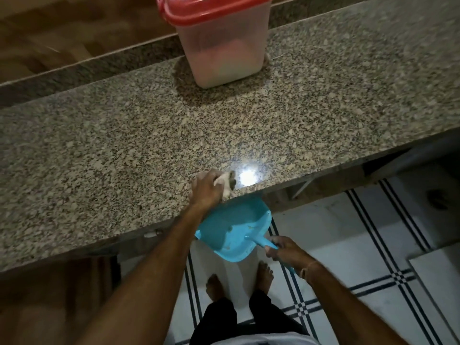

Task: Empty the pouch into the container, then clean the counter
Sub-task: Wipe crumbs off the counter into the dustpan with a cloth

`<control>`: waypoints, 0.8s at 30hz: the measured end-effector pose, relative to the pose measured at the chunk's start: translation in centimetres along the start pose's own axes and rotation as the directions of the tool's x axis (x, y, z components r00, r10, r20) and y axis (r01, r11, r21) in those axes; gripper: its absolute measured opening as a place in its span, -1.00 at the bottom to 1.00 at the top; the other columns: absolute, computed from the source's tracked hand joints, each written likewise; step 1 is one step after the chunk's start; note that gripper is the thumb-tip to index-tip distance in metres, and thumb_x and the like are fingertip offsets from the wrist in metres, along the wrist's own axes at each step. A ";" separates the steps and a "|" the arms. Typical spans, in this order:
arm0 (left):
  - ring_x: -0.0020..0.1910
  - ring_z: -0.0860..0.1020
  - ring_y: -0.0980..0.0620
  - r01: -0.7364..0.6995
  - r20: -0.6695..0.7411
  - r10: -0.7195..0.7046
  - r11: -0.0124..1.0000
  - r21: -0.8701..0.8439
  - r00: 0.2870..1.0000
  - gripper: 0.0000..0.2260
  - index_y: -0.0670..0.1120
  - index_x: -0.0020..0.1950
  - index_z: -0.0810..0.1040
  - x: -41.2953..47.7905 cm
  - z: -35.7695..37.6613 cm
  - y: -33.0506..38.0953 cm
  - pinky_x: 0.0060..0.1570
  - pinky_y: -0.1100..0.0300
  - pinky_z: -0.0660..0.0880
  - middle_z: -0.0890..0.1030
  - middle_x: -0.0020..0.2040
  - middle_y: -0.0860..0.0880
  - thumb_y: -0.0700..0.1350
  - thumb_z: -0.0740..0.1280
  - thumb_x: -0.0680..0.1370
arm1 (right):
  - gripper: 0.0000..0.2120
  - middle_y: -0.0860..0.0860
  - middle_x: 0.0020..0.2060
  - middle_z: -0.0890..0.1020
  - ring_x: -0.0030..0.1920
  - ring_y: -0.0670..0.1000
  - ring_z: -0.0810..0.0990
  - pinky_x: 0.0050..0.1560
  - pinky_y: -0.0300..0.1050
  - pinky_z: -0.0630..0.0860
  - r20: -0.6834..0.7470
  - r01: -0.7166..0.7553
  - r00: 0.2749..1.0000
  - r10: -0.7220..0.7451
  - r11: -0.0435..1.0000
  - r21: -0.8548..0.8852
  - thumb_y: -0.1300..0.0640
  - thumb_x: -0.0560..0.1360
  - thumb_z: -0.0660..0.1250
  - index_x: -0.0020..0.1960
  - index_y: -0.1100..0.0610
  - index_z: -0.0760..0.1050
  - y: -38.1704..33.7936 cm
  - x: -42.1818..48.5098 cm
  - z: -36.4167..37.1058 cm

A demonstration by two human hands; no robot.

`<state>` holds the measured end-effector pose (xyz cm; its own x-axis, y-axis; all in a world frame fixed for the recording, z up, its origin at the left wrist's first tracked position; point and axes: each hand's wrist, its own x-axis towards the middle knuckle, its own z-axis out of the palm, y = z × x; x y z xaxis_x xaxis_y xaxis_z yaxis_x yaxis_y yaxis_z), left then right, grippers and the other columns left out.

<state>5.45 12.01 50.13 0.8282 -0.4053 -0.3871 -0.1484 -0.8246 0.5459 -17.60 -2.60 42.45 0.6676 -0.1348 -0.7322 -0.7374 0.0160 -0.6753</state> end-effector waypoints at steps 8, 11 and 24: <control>0.41 0.38 -0.12 -0.367 0.004 0.396 0.847 0.384 0.918 -0.55 0.14 0.52 0.41 -2.1 2.0 -1.0 0.32 -0.12 0.39 0.42 0.51 0.01 0.01 0.36 0.62 | -0.88 -0.06 -0.18 0.60 -0.20 -0.13 0.53 -0.13 -0.28 0.48 0.013 -0.012 1.000 0.012 0.999 0.034 0.17 0.61 0.35 0.13 0.07 0.58 -0.8 0.3 0.9; 0.30 0.45 -0.13 -0.398 -0.019 0.441 0.827 0.398 0.897 -0.57 0.10 0.45 0.49 -1.8 1.7 -1.1 0.19 -0.04 0.44 0.50 0.44 0.01 -0.05 0.41 0.58 | -0.87 -0.06 -0.14 0.61 -0.16 -0.14 0.54 -0.16 -0.35 0.50 0.010 -0.012 1.000 0.012 1.000 0.026 0.14 0.62 0.34 0.16 0.07 0.57 -1.2 0.4 1.0; 0.07 0.64 -0.13 -0.143 0.150 0.091 0.911 0.387 0.984 -0.65 -0.19 0.19 0.63 0.4 -1.2 3.3 0.11 0.03 0.58 0.68 0.10 -0.15 -0.09 0.56 0.46 | -0.84 -0.06 -0.10 0.59 -0.13 -0.14 0.52 -0.22 -0.41 0.46 -0.006 0.011 1.000 -0.011 1.000 0.028 0.13 0.64 0.31 0.20 0.10 0.54 -1.4 -0.7 1.1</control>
<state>5.97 9.60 52.69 0.7205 -0.5333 -0.4433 -0.4629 -0.8458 0.2652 -16.93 -1.43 43.87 0.6750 -0.1409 -0.7242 -0.7268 0.0417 -0.6856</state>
